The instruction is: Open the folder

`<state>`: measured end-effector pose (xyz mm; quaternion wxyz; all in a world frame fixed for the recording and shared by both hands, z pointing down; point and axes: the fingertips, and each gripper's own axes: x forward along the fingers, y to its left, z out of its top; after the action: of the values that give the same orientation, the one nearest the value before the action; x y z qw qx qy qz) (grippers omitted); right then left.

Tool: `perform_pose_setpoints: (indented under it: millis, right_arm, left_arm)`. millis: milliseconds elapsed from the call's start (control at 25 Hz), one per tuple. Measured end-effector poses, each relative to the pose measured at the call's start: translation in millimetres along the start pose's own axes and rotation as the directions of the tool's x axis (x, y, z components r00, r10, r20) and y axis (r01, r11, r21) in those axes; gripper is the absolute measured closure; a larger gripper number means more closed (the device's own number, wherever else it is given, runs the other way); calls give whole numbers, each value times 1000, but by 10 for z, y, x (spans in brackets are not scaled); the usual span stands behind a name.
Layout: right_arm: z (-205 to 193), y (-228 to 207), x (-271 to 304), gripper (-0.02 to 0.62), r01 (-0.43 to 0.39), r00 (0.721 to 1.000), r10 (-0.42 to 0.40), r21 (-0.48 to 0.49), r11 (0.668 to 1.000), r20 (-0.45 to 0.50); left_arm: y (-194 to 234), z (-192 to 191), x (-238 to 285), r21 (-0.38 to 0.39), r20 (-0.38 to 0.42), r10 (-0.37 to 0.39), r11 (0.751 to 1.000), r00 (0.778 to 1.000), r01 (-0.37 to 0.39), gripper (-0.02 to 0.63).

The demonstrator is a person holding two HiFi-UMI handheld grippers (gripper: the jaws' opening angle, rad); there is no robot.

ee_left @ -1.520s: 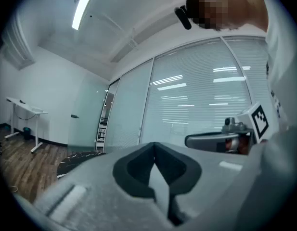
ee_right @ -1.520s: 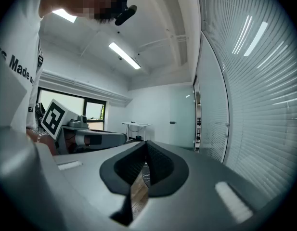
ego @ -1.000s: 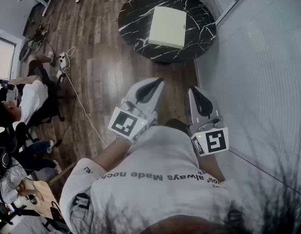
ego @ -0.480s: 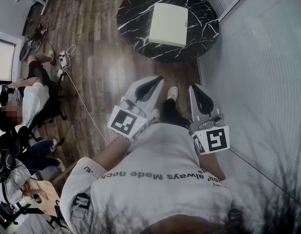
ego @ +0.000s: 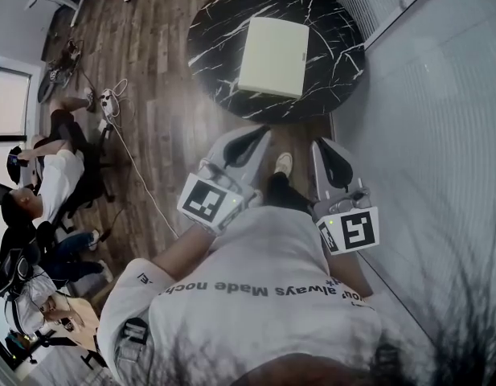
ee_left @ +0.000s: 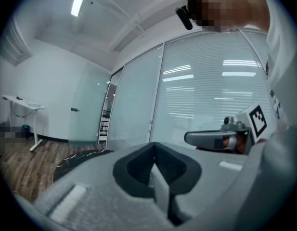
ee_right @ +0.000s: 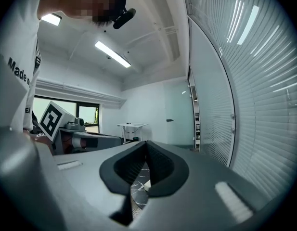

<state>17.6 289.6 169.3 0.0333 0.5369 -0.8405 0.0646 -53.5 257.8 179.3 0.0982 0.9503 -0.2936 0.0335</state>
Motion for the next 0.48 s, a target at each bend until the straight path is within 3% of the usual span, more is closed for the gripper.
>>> perform_pose_setpoints:
  millis: [480]
  right_arm:
    - [94, -1272, 451, 594, -37, 999, 38, 28, 999, -7]
  left_arm:
    - [255, 178, 1319, 17, -27, 33, 999, 999, -32, 603]
